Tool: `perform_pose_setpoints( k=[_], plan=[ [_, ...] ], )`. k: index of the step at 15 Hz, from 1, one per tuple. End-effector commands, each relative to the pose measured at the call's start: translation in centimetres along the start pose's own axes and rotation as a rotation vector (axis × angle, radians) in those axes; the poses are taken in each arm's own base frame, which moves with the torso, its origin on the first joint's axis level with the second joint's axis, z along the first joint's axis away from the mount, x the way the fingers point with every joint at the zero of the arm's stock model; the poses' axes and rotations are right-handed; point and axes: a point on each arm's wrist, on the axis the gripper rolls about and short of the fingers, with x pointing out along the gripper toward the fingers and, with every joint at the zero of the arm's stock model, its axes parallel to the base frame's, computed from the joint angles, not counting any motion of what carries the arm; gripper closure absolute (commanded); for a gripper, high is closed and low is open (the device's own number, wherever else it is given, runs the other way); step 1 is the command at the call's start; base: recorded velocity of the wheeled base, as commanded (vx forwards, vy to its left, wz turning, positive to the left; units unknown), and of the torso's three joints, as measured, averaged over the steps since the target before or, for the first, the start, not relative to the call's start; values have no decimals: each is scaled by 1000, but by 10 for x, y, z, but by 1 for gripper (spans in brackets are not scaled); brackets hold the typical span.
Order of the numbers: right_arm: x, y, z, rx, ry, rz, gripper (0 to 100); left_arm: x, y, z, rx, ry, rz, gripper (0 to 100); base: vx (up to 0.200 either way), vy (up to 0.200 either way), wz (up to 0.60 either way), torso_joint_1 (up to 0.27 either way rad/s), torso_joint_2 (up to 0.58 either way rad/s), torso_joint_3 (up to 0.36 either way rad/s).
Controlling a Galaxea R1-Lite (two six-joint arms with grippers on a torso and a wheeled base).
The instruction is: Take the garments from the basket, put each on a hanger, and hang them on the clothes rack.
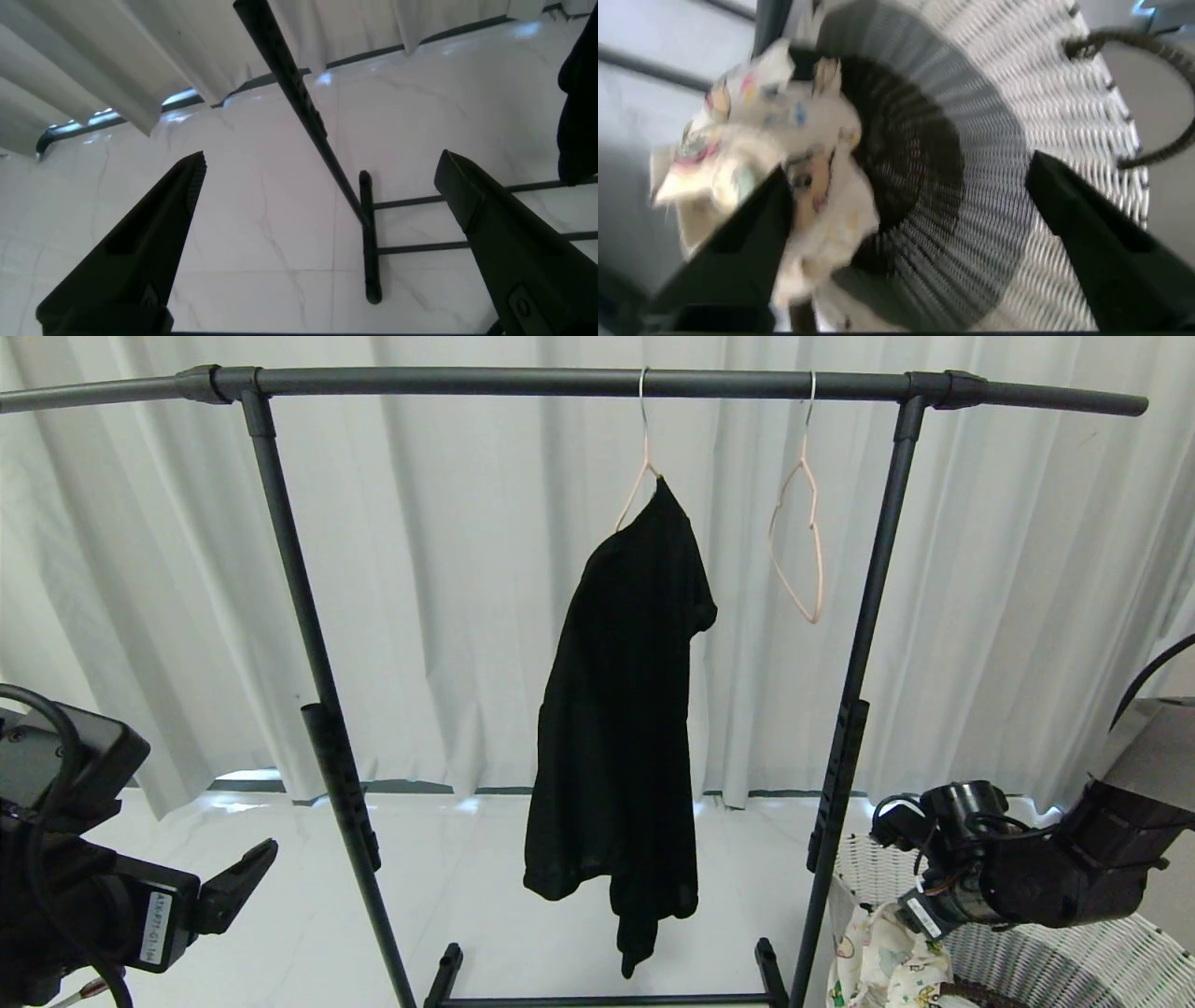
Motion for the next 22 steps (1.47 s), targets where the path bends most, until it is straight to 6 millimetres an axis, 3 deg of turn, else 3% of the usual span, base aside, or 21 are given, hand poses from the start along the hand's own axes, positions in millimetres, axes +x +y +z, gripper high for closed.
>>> perform_pose_setpoints(
  k=[1, 7, 14, 19, 20, 22],
  plan=[
    [6, 3, -3, -5, 17, 7, 0, 0, 0, 0, -3, -2, 2, 0, 0, 0, 0, 0, 0, 0],
    [-18, -5, 8, 5, -56, -20, 0, 2, -1, -5, -2, 20, -1, 0, 0, 0, 0, 0, 0, 0],
    [11, 21, -4, -37, -8, 19, 0, -6, 1, -16, -5, 13, 14, 0, 0, 0, 0, 0, 0, 0],
    [17, 18, -5, -24, -14, 12, 0, -4, 0, -15, -2, 21, 10, 0, 0, 0, 0, 0, 0, 0],
    [17, 19, -5, -25, -13, 13, 100, -4, 0, -15, 1, 22, 10, 0, 0, 0, 0, 0, 0, 0],
    [17, 19, -5, -25, -13, 14, 100, -4, 1, -13, -1, 18, 11, 0, 0, 0, 0, 0, 0, 0]
  ],
)
